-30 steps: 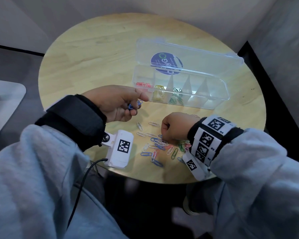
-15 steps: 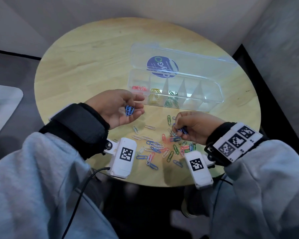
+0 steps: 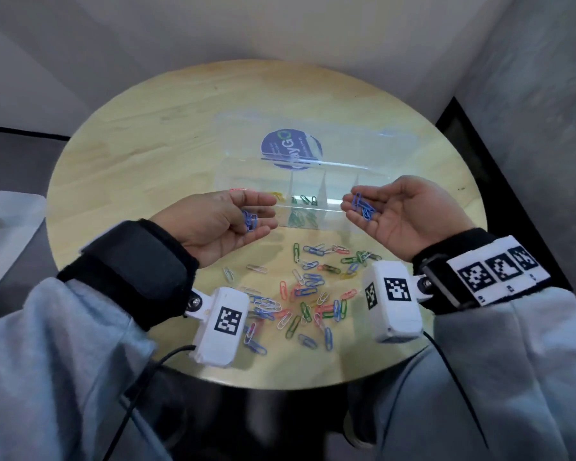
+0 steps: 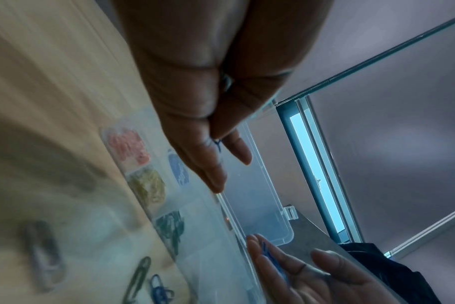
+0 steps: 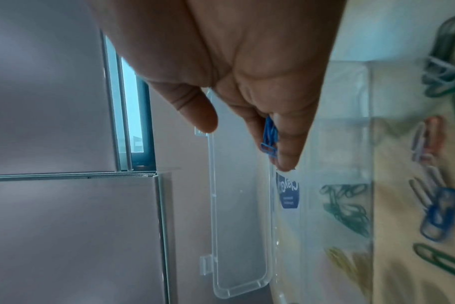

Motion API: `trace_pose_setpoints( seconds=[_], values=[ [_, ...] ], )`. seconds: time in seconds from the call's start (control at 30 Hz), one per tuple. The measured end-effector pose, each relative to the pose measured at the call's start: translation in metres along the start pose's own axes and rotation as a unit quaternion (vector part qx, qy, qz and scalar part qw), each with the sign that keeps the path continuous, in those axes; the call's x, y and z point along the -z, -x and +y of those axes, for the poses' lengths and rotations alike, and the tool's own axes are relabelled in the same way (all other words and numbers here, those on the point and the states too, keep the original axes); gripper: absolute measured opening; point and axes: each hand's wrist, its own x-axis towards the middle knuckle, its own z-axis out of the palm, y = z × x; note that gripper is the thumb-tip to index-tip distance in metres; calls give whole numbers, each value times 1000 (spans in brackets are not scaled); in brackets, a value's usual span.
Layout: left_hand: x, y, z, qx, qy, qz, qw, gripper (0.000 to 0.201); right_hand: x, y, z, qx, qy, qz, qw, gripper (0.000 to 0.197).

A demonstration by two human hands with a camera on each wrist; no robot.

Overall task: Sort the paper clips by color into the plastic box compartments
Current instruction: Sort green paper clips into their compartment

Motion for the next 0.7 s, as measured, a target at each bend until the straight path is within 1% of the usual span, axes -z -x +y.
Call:
trace_pose_setpoints(
  seconds=[0.1, 0.13, 0.33, 0.4, 0.43, 0.5, 0.53, 0.63, 0.7],
  values=[
    [-25, -16, 11, -3, -3, 1, 1000, 52, 2, -11, -7, 7, -8, 10, 1000, 24],
    [-32, -20, 14, -3, -5, 1, 1000, 50, 1, -14, -8, 9, -14, 8, 1000, 22],
    [-77, -53, 26, 5, -37, -3, 999, 45, 6, -28, -9, 17, -47, -27, 998, 27],
    [-86, -60, 28, 5, -52, -6, 999, 42, 7, -31, -8, 16, -56, -39, 998, 20],
    [-91, -63, 28, 6, -60, -7, 998, 39, 8, -31, -8, 15, -53, -41, 998, 19],
    [-97, -66, 29, 4, -75, -7, 997, 36, 10, -31, -9, 14, -45, -39, 998, 28],
    [-99, -68, 29, 2, -79, -6, 997, 35, 10, -31, -10, 16, -42, -39, 998, 29],
    [-104, -72, 29, -14, -71, -6, 997, 34, 14, -30, -12, 27, -28, -29, 999, 26],
    [-107, -72, 29, -26, -67, -12, 997, 34, 17, -30, -13, 43, -9, -8, 999, 24]
  ],
)
